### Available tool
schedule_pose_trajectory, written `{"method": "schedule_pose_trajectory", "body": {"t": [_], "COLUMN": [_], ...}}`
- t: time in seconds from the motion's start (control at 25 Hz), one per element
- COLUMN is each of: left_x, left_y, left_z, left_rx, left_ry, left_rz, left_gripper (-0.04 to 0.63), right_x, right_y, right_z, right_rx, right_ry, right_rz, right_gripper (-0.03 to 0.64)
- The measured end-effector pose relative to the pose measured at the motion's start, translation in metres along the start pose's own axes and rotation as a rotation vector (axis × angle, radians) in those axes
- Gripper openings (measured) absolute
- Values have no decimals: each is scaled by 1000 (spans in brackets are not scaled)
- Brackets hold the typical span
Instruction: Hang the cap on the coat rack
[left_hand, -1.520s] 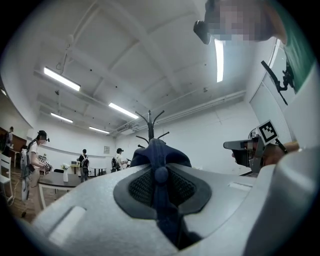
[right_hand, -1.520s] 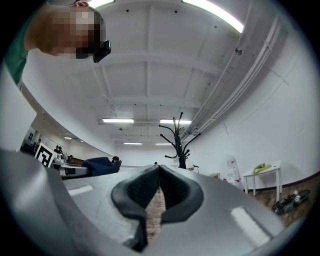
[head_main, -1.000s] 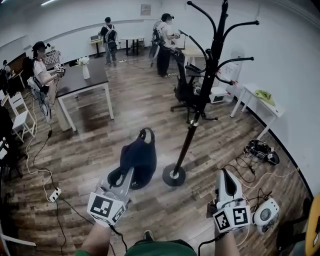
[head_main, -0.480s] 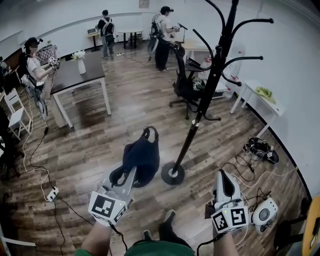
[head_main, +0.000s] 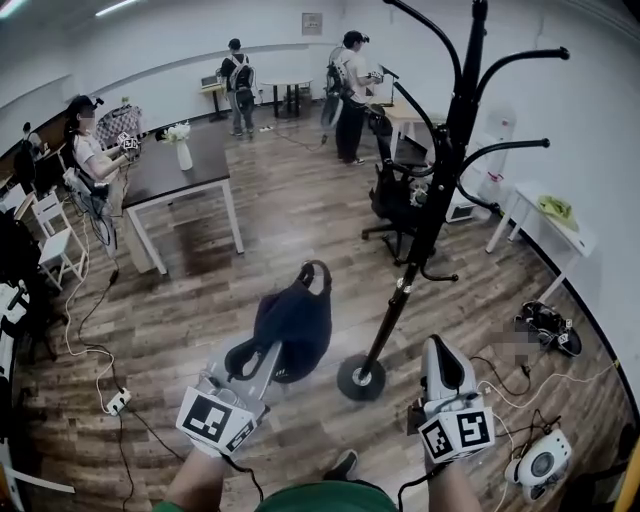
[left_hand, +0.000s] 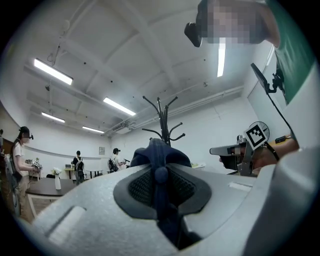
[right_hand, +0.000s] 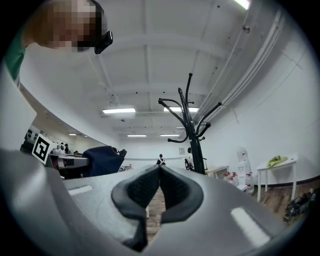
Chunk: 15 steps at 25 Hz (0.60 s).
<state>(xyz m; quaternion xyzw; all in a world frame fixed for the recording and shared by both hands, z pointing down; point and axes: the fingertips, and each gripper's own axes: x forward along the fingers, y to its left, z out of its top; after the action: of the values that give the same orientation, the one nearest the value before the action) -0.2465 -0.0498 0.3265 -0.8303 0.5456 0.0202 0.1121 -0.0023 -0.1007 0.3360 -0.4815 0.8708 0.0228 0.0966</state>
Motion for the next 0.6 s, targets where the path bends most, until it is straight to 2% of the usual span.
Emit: {"method": "schedule_pose_trajectory", "body": {"t": [0.4, 0.6], "left_x": [86, 120], "left_y": [0, -2], "left_z": [18, 40], "left_rx": [1, 36], "left_ry": [-67, -119], "left_rz": [13, -8], "left_gripper": [51, 51], "right_x": [43, 46], "right_y": [-70, -101], "right_z": [4, 7], "right_rx": [20, 34], "right_ry": [-23, -44], "right_rz": [43, 46], "right_gripper": [3, 3]}}
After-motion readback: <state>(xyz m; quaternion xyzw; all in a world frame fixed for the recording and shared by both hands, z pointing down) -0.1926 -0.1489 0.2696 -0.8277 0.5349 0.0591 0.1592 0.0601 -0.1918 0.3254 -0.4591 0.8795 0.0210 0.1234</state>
